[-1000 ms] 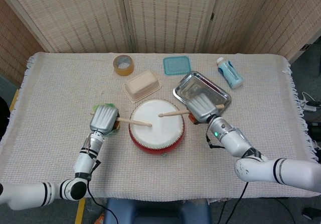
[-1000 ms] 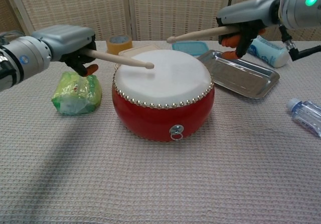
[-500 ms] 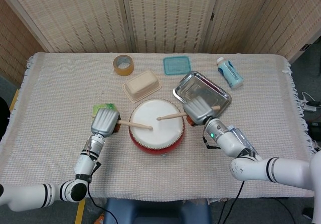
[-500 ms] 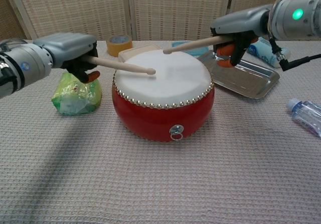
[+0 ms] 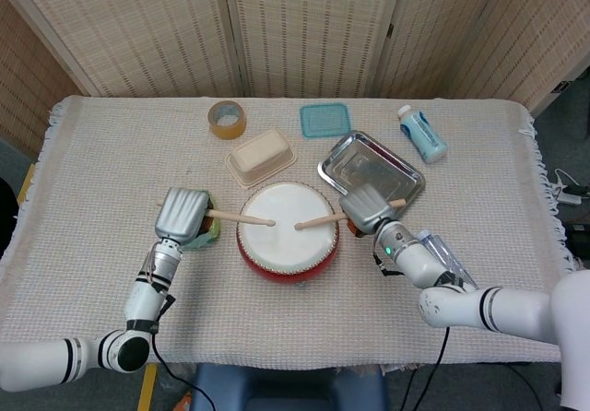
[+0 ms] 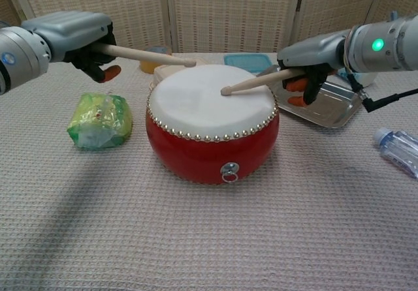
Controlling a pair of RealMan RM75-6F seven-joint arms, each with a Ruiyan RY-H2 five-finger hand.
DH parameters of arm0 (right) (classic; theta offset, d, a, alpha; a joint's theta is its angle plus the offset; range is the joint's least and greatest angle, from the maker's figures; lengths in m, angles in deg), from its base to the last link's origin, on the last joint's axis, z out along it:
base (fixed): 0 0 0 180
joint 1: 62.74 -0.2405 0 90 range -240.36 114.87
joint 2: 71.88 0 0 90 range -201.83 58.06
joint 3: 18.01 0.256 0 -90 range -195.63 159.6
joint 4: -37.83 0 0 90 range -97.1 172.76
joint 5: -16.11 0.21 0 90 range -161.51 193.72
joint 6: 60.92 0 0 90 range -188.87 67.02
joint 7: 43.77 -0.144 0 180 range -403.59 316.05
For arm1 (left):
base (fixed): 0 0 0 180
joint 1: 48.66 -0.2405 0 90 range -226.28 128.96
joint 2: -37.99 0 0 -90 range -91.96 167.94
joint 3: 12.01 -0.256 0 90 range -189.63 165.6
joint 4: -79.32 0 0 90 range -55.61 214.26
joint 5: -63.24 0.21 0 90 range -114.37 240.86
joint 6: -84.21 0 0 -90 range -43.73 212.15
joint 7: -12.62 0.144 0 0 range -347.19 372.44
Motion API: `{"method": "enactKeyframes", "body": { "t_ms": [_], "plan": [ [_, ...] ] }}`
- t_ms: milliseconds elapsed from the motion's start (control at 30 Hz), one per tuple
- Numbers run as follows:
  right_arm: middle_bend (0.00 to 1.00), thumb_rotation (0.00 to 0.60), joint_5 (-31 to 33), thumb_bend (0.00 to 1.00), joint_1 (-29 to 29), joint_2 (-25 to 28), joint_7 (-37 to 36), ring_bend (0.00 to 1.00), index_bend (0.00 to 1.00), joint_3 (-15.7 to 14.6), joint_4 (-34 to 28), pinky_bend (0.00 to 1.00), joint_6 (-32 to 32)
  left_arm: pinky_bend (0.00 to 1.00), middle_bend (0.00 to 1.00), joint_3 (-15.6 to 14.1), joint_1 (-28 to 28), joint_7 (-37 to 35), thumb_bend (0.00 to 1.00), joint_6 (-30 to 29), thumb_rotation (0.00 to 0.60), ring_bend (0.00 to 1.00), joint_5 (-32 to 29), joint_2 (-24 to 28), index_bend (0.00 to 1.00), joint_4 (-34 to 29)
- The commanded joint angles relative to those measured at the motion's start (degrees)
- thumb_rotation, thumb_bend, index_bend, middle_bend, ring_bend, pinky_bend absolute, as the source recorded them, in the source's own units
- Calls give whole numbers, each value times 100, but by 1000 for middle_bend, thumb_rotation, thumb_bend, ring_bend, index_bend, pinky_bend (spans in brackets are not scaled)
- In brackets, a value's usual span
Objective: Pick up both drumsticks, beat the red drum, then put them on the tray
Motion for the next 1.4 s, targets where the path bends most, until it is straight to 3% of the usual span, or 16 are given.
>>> {"method": "enactKeyframes", "body": {
  "t_ms": [33,267,600,700,867,1000,1300,1400],
  "plan": [
    [1000,600,-314,410,113,249,-258,1000,1000,192,-277,1000,-246,1000,1000,-69,54,65,488,167,600,1000,-146,-194,1000,156],
    [1000,600,-739,410,351,674,-591,1000,1000,347,-665,1000,-372,1000,1000,-210,212,391,487,378,600,1000,-418,-640,1000,643],
    [1000,600,118,410,33,-71,129,1000,1000,-70,173,1000,88,1000,1000,54,-25,-10,490,-108,600,1000,49,-68,1000,61],
    [1000,600,95,410,38,28,64,1000,1000,51,3,1000,-76,1000,1000,24,-4,10,489,-9,600,1000,-5,-125,1000,117],
    [1000,600,-517,410,290,466,-422,1000,1000,377,-538,1000,-457,1000,1000,-136,120,184,488,326,600,1000,-266,-532,1000,542],
    [1000,600,-636,410,355,592,-487,1000,1000,373,-620,1000,-390,1000,1000,-185,192,400,487,396,600,1000,-429,-693,1000,777],
    [1000,600,99,410,66,-175,156,1000,1000,-68,286,1000,142,1000,1000,53,-65,-31,489,-103,600,1000,42,-125,1000,177],
    [1000,600,47,410,73,-190,82,1000,1000,36,244,1000,17,1000,1000,14,-73,-15,489,-58,600,1000,70,-97,1000,142]
  ]
}}
